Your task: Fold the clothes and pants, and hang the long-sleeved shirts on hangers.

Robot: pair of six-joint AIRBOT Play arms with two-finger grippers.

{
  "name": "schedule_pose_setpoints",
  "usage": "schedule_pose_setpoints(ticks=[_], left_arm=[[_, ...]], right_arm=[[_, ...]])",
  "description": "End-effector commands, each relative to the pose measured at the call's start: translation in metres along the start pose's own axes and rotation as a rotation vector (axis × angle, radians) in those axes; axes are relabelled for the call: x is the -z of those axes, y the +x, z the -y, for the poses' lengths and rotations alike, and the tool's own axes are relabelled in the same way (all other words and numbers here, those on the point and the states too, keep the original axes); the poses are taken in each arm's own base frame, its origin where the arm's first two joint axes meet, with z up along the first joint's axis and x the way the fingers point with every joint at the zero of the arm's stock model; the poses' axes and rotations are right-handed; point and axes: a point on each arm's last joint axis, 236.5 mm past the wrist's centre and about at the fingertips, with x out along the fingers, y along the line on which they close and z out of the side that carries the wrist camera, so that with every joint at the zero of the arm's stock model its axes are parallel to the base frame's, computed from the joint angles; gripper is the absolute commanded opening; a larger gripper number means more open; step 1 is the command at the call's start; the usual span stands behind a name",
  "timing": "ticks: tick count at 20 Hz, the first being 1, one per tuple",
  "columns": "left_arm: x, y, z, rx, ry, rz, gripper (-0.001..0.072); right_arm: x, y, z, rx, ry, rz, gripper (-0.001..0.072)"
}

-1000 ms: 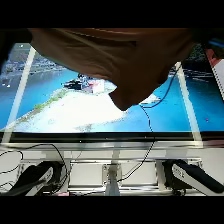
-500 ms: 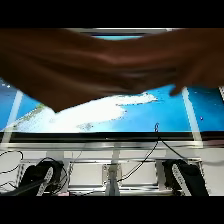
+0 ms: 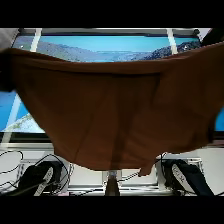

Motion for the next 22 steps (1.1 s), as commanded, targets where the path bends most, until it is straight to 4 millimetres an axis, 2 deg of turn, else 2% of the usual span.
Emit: schedule_pose_setpoints(ticks=[1,3,4,6,8,10,13,16,19,22], left_arm=[[0.09,0.099,-0.014,0.014,0.083,-0.316,0.001],[0.153,0.153,-0.022,0.045,0.149,-0.477,0.001],[0.178,0.176,-0.025,0.058,0.187,-0.521,0.001],[0.216,0.221,-0.035,0.049,0.21,-0.537,0.0011],[0.229,0.254,-0.044,0.015,0.21,-0.482,0.0011],[0.226,0.275,-0.052,-0.019,0.215,-0.406,0.0011],[0.217,0.291,-0.059,-0.056,0.223,-0.315,0.0011],[0.223,0.294,-0.06,-0.056,0.214,-0.323,0.0011],[0.255,0.281,-0.054,-0.018,0.179,-0.466,0.001],[0.296,0.254,-0.059,0.017,0.141,-0.668,0.001]], right_arm=[[0.088,0.103,-0.011,-0.204,0.114,-0.386,0.0013],[0.131,0.155,-0.012,-0.27,0.171,-0.529,0.0013],[0.151,0.181,-0.012,-0.294,0.2,-0.579,0.0013],[0.183,0.229,-0.007,-0.299,0.245,-0.628,0.0013],[0.209,0.268,-0.002,-0.289,0.283,-0.642,0.0014],[0.226,0.297,0.0,-0.278,0.315,-0.635,0.0013],[0.234,0.327,0.01,-0.236,0.342,-0.585,0.0014],[0.233,0.337,0.017,-0.207,0.342,-0.554,0.0013],[0.244,0.329,0.014,-0.217,0.328,-0.608,0.0014],[0.271,0.307,0.012,-0.222,0.3,-0.756,0.0013]])
